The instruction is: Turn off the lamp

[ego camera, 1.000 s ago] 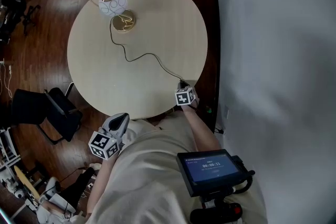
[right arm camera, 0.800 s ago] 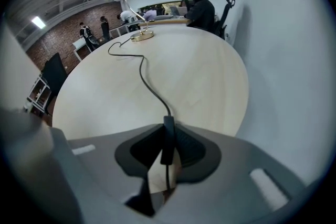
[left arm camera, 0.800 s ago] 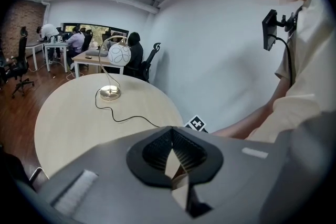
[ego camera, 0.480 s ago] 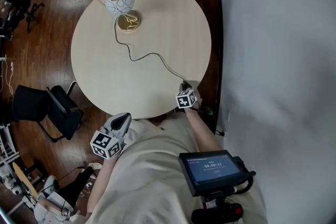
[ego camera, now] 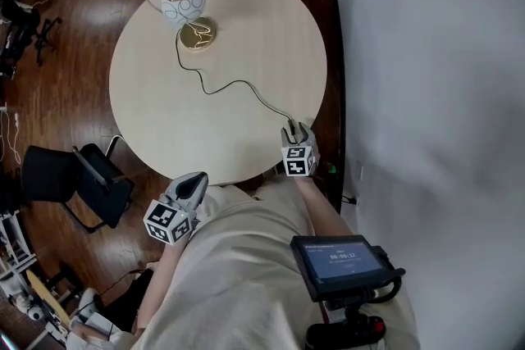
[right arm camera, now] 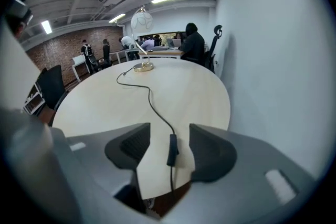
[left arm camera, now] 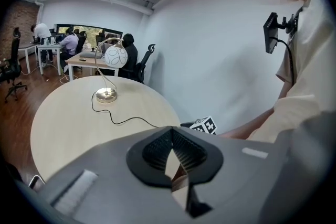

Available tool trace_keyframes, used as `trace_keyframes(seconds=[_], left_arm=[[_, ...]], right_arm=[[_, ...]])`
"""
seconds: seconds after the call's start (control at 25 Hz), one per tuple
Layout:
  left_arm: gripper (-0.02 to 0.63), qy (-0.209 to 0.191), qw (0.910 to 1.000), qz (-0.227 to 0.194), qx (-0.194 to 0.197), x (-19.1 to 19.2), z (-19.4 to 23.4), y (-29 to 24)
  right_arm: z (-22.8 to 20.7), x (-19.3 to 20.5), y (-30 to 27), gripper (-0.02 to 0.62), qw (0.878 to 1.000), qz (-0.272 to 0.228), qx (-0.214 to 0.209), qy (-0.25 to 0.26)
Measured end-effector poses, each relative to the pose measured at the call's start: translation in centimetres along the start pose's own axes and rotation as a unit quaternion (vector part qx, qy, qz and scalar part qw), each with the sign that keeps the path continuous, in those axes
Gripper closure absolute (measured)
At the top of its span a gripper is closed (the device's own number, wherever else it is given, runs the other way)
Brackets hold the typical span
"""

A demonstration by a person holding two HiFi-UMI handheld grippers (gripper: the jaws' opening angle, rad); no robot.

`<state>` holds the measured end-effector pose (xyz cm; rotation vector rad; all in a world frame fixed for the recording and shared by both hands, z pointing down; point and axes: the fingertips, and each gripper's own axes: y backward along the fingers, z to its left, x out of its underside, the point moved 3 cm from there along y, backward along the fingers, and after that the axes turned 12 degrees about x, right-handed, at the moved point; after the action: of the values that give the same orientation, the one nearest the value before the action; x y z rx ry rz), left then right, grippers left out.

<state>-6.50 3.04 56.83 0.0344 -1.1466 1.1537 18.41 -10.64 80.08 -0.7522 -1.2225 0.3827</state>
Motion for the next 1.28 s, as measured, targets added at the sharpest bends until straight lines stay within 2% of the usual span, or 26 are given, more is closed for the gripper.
trace_keyframes(seconds=[0.12,0.28,0.52,0.68,0.84,0.96,1.28], left_arm=[[0.609,-0.011,0.9996,-0.003,0.027,-0.1,0.2,-0.1],[0.609,-0.019,0.9986,-0.016,0.046,-0.1,2.2,1.5],[0.609,-0.025,0.9963,-0.032,0.076,1.0,5.1,6.7],[0.609,-0.028,0.9942,-0.046,0.093,2.1,7.6,10.8],[0.609,-0.034,0.9923,-0.057,0.104,3.1,10.1,14.4],[0.609,-0.036,0.9911,-0.063,0.112,3.7,11.7,17.0],[0.609,-0.036,0.9932,-0.055,0.096,6.8,15.7,23.4]], right_arm=[[1.0,-2.6,2.7,0.362,0.999,-0.038,-0.009,-0.031],[3.3,-7.0,5.9,0.370,0.994,-0.105,-0.015,-0.033],[9.1,-11.7,10.7,0.382,0.989,-0.141,0.013,-0.053],[14.4,-13.2,13.5,0.401,0.988,-0.150,0.021,-0.029],[20.8,-15.3,15.9,0.407,0.984,-0.174,0.015,0.043],[24.6,-16.8,17.6,0.417,0.979,-0.192,0.016,0.072],[31.3,-17.2,19.8,0.440,0.977,-0.206,0.023,0.039]])
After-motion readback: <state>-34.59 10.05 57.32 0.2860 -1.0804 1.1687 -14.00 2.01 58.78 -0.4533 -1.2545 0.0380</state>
